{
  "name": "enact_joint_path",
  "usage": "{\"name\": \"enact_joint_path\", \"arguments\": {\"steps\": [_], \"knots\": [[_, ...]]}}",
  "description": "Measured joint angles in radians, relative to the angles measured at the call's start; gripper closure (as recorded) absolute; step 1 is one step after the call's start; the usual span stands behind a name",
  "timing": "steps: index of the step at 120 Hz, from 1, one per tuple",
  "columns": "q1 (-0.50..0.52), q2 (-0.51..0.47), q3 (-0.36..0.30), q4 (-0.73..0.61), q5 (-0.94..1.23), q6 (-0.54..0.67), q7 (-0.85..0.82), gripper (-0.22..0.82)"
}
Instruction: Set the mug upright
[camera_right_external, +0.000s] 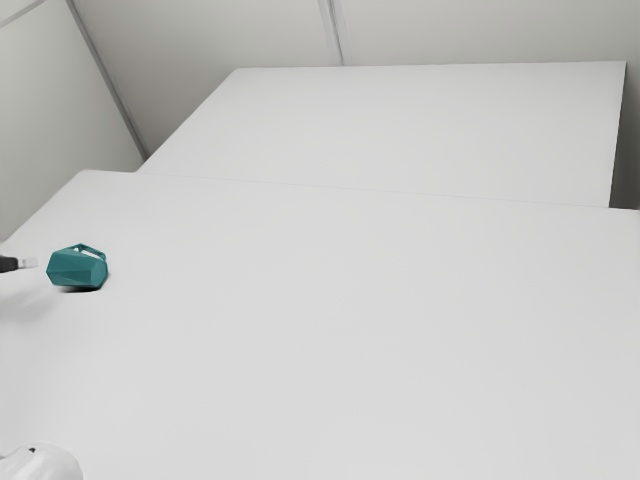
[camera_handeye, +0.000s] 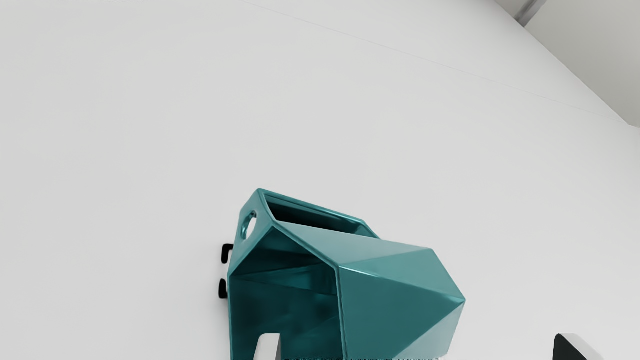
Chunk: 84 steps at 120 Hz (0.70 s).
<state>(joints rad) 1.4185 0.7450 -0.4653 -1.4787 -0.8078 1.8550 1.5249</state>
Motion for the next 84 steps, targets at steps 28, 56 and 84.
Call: {"name": "enact_joint_path", "arguments": {"steps": [28,56,84], "knots": [[-0.003,-0.016,0.006,-0.075,0.02,0.026,0.166,0.02],[-0.005,-0.006,0.007,-0.069,0.029,0.056,0.278,0.03],[-0.024,0.063,0.008,0.012,0.019,0.068,0.354,0.04]]}}
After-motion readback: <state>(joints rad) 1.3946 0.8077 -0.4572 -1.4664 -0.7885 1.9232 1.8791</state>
